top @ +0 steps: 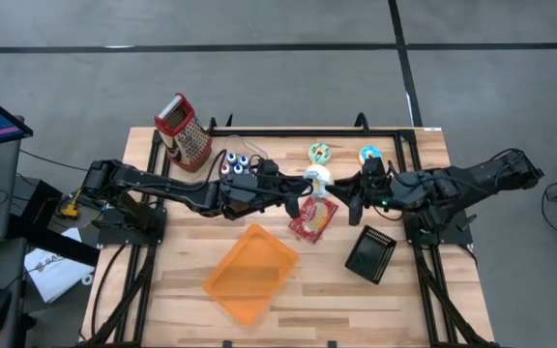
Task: Pick & Place Food Item
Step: Put the white donut into the black basket
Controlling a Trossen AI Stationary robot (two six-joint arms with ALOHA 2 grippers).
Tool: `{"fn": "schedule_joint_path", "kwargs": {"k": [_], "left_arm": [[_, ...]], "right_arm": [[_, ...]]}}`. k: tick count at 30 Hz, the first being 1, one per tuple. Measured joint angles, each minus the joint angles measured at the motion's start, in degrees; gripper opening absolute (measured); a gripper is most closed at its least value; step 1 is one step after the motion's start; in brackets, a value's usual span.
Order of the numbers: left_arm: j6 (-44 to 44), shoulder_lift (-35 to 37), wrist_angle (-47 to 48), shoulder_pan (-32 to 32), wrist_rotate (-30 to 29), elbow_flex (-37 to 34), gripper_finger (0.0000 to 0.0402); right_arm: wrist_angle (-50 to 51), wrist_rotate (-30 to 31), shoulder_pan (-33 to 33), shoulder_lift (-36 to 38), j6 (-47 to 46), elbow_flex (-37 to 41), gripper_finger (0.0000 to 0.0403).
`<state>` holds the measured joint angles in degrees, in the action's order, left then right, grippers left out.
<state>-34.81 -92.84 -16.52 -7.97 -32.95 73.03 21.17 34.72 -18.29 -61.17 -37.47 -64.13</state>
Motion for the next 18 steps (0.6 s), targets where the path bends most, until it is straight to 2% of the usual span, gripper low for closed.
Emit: {"fn": "schedule_joint_path", "kwargs": {"k": [4,13,18], "left_arm": [[0.31,0.0,-0.98,-0.04,-1.16,0.0,0.0071],[0.72,0.0,-2.07,-0.04,-1.61,0.0,0.017],[1.4,0.0,-2.04,-0.48,-1.84,0.0,0.0211]], "right_arm": [[-0.05,0.55,-0.58,0.0,0.0,0.0,0.0069],[-0.05,2.65,-1.19,0.0,0.29,0.01,0.0069],[-0.07,2.73,-1.21,0.06,0.43,0.01,0.0069]]}}
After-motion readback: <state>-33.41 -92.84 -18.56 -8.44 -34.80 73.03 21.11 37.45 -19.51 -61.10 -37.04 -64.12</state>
